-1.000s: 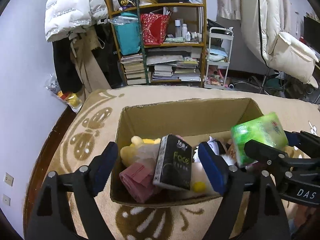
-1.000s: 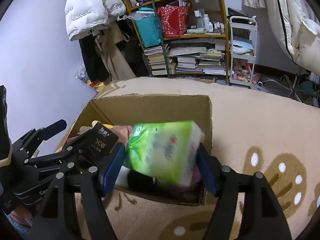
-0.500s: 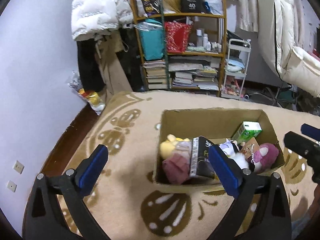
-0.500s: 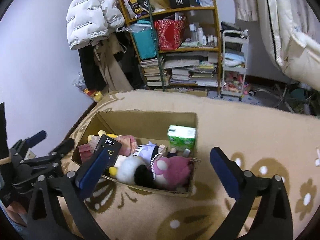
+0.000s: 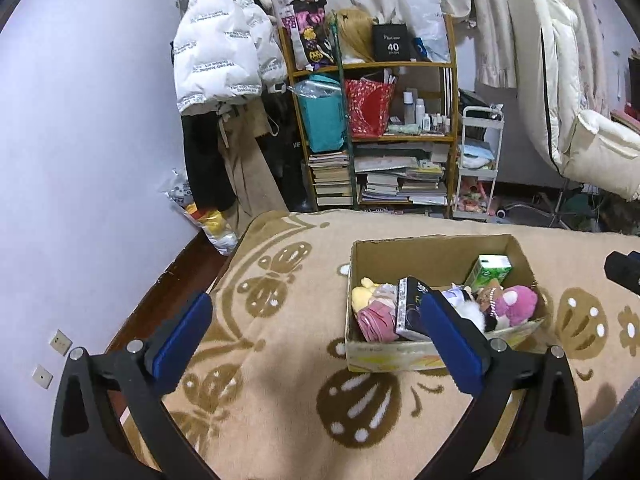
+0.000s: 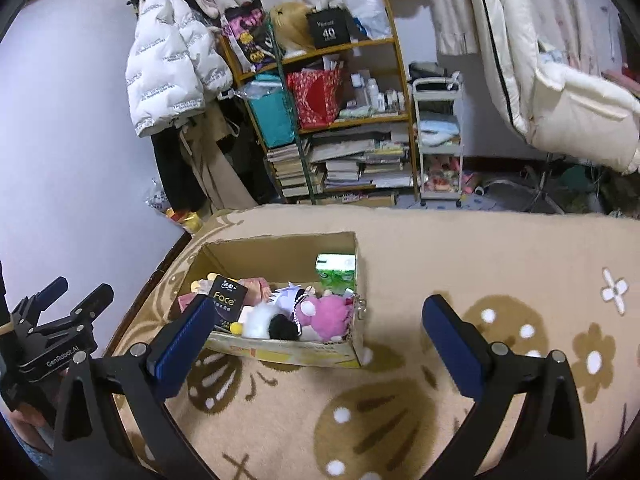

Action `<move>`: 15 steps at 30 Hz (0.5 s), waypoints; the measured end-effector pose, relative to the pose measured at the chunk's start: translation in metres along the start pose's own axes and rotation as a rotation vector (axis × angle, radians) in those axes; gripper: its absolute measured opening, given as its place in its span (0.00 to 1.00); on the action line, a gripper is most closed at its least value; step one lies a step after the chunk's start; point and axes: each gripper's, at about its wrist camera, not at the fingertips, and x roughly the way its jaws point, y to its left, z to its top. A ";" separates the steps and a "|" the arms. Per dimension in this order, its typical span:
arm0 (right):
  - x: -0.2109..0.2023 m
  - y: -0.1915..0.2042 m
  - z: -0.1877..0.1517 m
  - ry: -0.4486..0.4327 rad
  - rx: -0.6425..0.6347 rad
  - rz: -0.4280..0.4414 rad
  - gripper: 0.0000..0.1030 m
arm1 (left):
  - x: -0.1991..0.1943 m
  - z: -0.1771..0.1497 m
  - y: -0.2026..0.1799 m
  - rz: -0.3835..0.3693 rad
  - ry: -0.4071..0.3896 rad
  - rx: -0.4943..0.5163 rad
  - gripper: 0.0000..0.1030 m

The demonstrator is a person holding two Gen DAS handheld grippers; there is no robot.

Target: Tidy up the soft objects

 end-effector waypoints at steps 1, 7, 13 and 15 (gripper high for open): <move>-0.007 0.001 0.000 -0.008 -0.007 0.001 1.00 | -0.007 -0.002 0.001 -0.002 -0.005 -0.008 1.00; -0.045 0.009 -0.003 -0.061 -0.051 -0.005 1.00 | -0.040 -0.012 0.005 0.000 -0.032 -0.023 1.00; -0.081 0.017 -0.013 -0.134 -0.097 -0.006 1.00 | -0.079 -0.028 0.012 0.044 -0.099 0.008 1.00; -0.091 0.021 -0.019 -0.164 -0.121 -0.012 1.00 | -0.091 -0.034 0.014 0.055 -0.125 0.010 1.00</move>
